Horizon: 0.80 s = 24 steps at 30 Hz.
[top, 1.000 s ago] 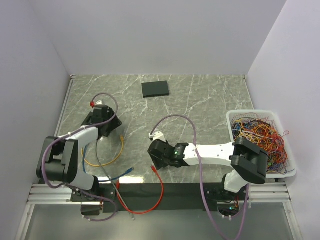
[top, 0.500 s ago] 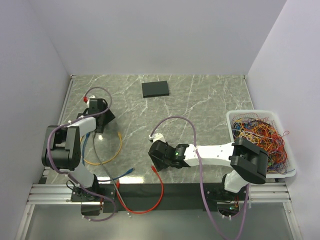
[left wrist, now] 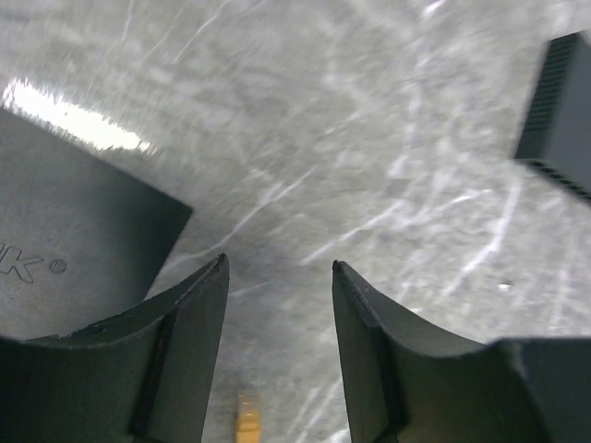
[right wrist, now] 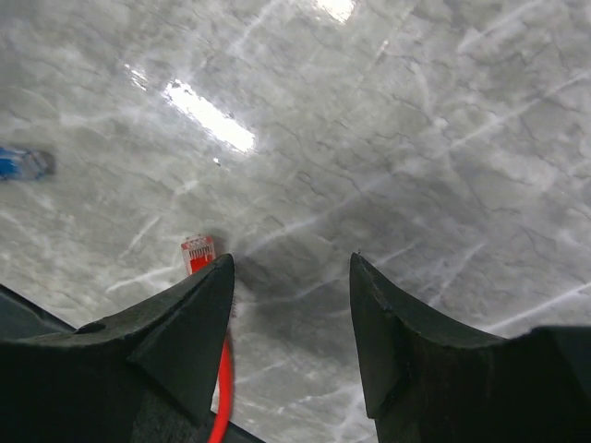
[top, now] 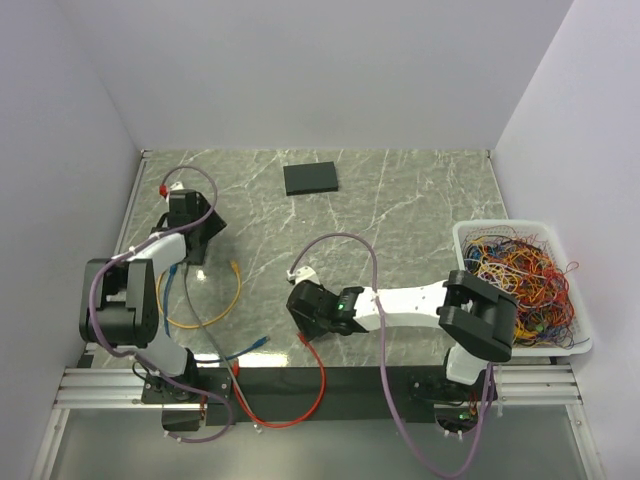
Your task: Insert the plug into the switch port
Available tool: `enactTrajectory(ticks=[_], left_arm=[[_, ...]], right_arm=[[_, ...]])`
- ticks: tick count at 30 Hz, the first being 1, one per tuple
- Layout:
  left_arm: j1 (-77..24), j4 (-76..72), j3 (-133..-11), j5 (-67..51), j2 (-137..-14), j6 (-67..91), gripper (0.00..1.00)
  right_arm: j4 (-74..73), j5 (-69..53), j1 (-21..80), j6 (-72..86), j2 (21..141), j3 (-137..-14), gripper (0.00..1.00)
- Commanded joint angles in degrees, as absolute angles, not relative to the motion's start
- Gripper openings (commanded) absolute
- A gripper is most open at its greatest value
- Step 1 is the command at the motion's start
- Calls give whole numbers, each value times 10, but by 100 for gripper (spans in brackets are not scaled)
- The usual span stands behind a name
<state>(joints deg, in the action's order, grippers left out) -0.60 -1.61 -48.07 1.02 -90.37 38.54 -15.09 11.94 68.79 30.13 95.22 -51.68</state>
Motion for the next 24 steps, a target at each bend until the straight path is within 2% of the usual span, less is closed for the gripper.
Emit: enactTrajectory(ticks=[1, 17, 24], left_arm=[[-6, -48, -498, -9, -862, 372, 55], [-4, -64, -468, -11, -830, 367, 54], [-2, -70, -461, -20, -829, 369, 54]], right_arm=[[-156, 123, 697, 309, 957, -533, 60], [-182, 184, 740, 368, 854, -502, 60], [-206, 185, 779, 388, 898, -523, 58]])
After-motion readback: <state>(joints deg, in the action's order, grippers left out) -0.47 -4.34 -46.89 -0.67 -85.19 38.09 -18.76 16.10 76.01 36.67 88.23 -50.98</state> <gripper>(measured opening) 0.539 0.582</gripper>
